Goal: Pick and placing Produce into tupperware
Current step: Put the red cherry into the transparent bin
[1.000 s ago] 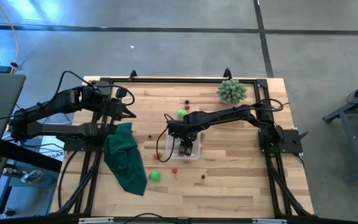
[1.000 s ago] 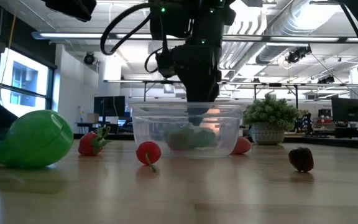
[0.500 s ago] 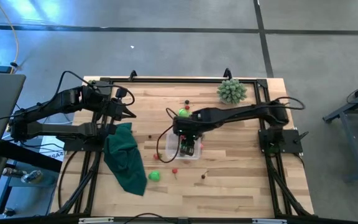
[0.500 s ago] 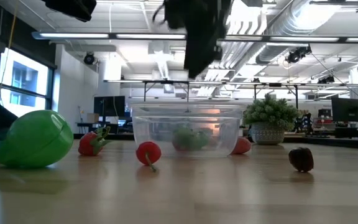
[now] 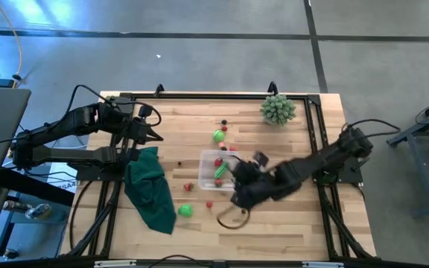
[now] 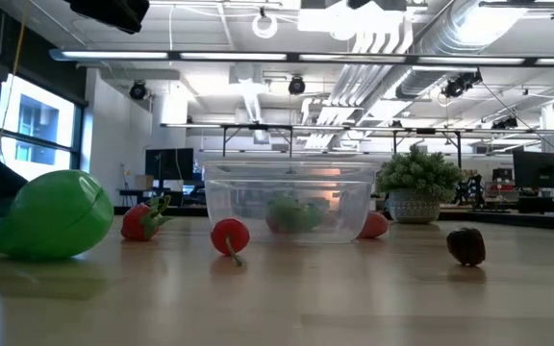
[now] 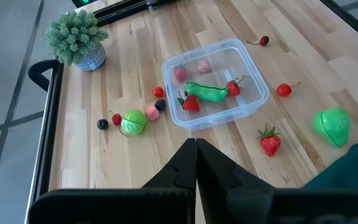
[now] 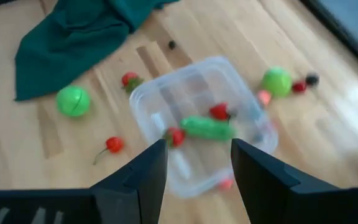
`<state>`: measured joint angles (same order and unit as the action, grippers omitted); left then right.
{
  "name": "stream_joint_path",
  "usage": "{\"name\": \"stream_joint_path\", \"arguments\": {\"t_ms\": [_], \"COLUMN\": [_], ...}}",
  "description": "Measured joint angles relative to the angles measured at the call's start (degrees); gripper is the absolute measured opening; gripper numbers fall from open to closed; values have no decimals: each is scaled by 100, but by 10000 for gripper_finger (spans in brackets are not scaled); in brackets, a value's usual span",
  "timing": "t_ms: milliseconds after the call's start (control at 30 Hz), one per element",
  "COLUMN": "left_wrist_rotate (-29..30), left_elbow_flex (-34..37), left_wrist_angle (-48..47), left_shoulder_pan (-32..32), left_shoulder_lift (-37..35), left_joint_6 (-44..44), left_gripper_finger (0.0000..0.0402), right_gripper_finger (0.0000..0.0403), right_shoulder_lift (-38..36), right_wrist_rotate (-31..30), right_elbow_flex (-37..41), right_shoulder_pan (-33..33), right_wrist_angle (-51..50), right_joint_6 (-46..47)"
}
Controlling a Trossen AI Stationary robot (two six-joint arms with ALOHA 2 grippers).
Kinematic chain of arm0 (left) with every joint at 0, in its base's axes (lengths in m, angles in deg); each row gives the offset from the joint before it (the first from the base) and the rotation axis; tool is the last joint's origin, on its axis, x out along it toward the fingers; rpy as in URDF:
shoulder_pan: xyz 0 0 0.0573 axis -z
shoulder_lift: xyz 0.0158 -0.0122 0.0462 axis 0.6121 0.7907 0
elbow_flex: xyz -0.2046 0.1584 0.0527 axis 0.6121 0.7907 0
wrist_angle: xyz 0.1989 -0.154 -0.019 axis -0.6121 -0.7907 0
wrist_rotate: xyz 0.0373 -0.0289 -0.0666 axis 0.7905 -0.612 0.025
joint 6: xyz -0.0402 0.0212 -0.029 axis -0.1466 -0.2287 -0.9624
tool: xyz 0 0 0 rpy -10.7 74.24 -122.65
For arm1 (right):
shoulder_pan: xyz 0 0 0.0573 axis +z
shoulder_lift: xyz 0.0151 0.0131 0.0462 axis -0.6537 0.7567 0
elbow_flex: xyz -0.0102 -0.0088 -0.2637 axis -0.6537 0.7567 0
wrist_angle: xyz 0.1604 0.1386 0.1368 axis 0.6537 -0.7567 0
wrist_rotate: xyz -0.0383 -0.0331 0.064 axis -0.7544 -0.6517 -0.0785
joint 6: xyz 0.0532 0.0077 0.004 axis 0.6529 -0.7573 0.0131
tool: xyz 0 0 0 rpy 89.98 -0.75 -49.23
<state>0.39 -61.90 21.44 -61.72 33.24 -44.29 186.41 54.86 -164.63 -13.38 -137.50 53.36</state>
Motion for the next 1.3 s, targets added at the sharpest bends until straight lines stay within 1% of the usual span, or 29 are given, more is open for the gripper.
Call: {"name": "stream_joint_path", "arguments": {"t_ms": [167, 300, 433, 567, 633, 700, 1000, 1167, 1233, 1300], "left_wrist_rotate": [0, 0, 0, 0, -1, 0, 0, 0, -1, 0], "left_elbow_flex": [0, 0, 0, 0, 0, 0, 0, 0, 0, 0], "left_wrist_angle": [0, 0, 2, 2, 1, 1, 0, 0, 1, 1], "left_shoulder_pan": [0, -1, 1, 0, -1, 1, 1, 1, -1, 1], "left_shoulder_lift": [0, 0, 0, 0, 0, 0, 0, 0, 0, 0], "left_joint_6": [1, 1, 1, 1, 0, 1, -1, 1, 1, 0], "left_gripper_finger": [1, 1, 1, 1, 1, 1, 1, 1, 1, 1], "right_gripper_finger": [170, 170, 170, 170, 170, 170, 170, 169, 169, 169], "right_shoulder_lift": [80, 210, 405, 588, 643, 656, 482, 63, -148, -361], "right_wrist_rotate": [-55, -75, -19, 298, 417, 566, 1430, 2328, 2661, 2864], "right_elbow_flex": [4, 4, 4, 4, 4, 4, 4, 4, 4, 4], "right_shoulder_pan": [552, 862, 999, 920, 847, 744, 68, -427, -646, -842], "right_wrist_angle": [-231, -328, -334, -348, -315, -219, 659, 1240, 1305, 1253], "right_joint_6": [1399, 2106, 2333, 2212, 1927, 1378, -2029, -3541, -3952, -4243]}}
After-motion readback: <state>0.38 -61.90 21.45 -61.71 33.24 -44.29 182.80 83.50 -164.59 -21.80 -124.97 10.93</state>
